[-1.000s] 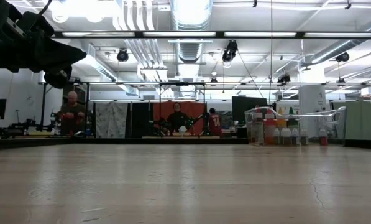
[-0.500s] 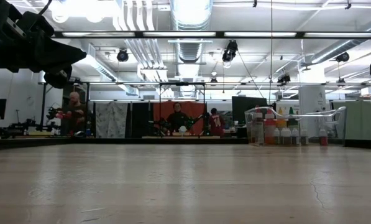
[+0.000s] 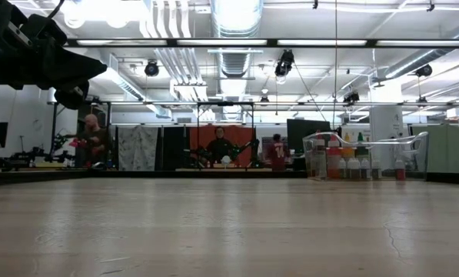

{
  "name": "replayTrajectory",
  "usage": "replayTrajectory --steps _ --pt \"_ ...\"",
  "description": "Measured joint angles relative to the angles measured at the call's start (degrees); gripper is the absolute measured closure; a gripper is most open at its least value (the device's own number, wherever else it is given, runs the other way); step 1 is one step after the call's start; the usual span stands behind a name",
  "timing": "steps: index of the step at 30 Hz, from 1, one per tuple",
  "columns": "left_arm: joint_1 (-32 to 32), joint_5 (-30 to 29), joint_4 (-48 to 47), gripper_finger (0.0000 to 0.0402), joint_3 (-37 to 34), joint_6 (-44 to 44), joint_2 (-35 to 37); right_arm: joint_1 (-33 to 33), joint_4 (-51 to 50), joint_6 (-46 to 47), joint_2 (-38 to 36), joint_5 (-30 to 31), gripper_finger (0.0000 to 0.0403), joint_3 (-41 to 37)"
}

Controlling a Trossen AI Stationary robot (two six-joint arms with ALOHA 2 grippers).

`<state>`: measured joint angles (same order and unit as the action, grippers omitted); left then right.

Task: Pick & Place food coloring
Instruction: Put the small purple food coloring bottle into the bin

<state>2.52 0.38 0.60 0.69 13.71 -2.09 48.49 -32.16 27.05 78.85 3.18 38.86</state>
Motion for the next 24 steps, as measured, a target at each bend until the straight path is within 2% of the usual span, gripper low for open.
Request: replayTrajectory --steps 8,24 --pt "0.0 -0.02 0.0 0.0402 0.0 0.0 0.02 0.0 1.29 -0.02 0.0 -0.17 0.0192 -0.04" --pt "0.0 0.0 0.01 0.0402 0.0 -0.02 0.01 -0.02 1.42 -0.46 0.0 -1.75 0.0287 -0.34"
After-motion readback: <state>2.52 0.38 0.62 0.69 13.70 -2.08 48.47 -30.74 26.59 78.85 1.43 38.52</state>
